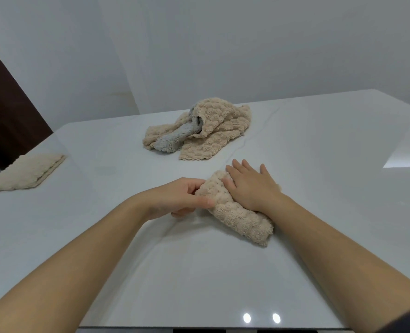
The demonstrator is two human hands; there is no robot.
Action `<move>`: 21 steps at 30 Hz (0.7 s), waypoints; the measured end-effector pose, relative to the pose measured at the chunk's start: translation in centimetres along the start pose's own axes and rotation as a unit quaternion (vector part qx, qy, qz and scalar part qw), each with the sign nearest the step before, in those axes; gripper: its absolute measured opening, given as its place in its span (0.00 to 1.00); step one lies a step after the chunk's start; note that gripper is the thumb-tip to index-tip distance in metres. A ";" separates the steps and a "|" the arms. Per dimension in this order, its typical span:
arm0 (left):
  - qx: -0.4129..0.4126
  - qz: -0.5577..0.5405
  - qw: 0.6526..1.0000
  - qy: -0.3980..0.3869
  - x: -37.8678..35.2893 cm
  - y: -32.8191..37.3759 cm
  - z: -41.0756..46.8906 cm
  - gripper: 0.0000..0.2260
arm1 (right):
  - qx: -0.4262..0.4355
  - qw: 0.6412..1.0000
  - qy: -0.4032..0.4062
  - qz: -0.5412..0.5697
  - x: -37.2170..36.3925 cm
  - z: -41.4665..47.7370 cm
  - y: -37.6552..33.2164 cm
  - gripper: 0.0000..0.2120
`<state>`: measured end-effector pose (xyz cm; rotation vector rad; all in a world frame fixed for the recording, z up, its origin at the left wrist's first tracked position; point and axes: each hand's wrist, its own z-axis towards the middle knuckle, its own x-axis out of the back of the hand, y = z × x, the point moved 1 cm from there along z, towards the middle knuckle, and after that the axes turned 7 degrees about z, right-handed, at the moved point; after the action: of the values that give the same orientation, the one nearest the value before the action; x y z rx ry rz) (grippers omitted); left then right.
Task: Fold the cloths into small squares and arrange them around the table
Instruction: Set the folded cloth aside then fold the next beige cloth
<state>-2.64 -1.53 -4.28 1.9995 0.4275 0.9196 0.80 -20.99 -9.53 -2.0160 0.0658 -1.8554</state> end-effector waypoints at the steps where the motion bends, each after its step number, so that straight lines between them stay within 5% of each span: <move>1: 0.005 -0.004 1.000 -0.009 0.0 -0.1 0.0 0.07 | 0.000 1.000 0.002 -0.001 0.0 0.0 0.0 0.28; 9: 0.058 0.019 0.998 0.030 0.4 -1.5 -0.7 0.06 | 0.003 1.000 0.009 0.006 -0.1 0.0 0.1 0.29; 15: 0.091 0.022 0.984 0.150 -0.2 -1.9 -1.1 0.08 | 0.003 1.000 0.011 0.009 -0.1 0.0 0.1 0.29; 21: 0.104 0.059 0.930 0.348 -2.9 -2.2 -0.8 0.11 | 0.001 1.000 0.018 0.016 -0.2 -0.2 -0.1 0.29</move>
<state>-5.07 -1.62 -7.14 1.8446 0.8276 1.7266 0.60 -20.94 -9.66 -1.9699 0.1055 -1.8710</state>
